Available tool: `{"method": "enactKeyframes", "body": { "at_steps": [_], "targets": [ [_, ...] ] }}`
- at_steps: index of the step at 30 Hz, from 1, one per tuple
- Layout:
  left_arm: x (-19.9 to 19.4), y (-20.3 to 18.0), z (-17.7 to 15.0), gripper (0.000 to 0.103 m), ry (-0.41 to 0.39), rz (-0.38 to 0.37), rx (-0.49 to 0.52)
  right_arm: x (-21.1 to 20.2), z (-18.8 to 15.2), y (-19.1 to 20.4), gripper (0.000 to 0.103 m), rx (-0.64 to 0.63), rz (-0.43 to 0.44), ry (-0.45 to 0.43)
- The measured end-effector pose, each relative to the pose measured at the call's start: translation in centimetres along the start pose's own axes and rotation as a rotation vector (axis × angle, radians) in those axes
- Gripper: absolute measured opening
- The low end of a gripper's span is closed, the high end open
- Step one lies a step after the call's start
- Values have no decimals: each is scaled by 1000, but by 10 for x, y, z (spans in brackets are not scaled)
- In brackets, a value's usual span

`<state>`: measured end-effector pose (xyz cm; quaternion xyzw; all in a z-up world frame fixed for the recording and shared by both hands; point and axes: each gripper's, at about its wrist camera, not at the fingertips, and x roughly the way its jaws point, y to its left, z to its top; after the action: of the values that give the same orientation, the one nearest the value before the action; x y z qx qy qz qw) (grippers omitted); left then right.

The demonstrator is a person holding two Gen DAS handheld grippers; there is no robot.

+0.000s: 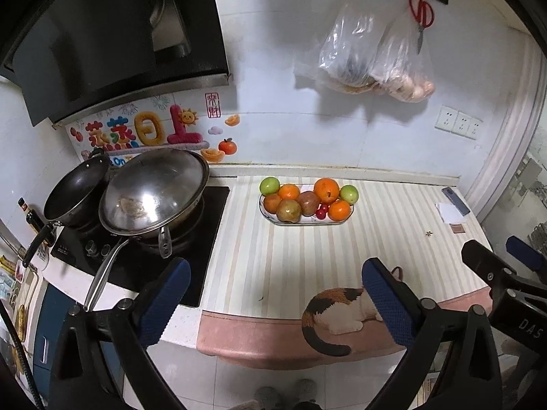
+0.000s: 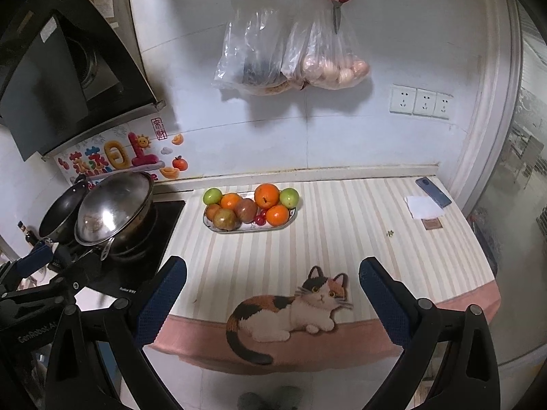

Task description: Organize fruits

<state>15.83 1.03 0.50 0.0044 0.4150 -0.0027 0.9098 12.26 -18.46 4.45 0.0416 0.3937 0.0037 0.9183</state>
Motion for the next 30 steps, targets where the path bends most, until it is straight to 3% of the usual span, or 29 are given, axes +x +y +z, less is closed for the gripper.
{"method": "enactKeyframes", "body": {
  "at_steps": [15, 30],
  "targets": [
    [102, -2, 49, 103, 99, 39, 10, 119, 50, 2, 103, 14, -15, 101],
    [156, 1, 70, 103, 172, 35, 5, 179, 67, -9, 103, 18, -85, 152]
  ]
}}
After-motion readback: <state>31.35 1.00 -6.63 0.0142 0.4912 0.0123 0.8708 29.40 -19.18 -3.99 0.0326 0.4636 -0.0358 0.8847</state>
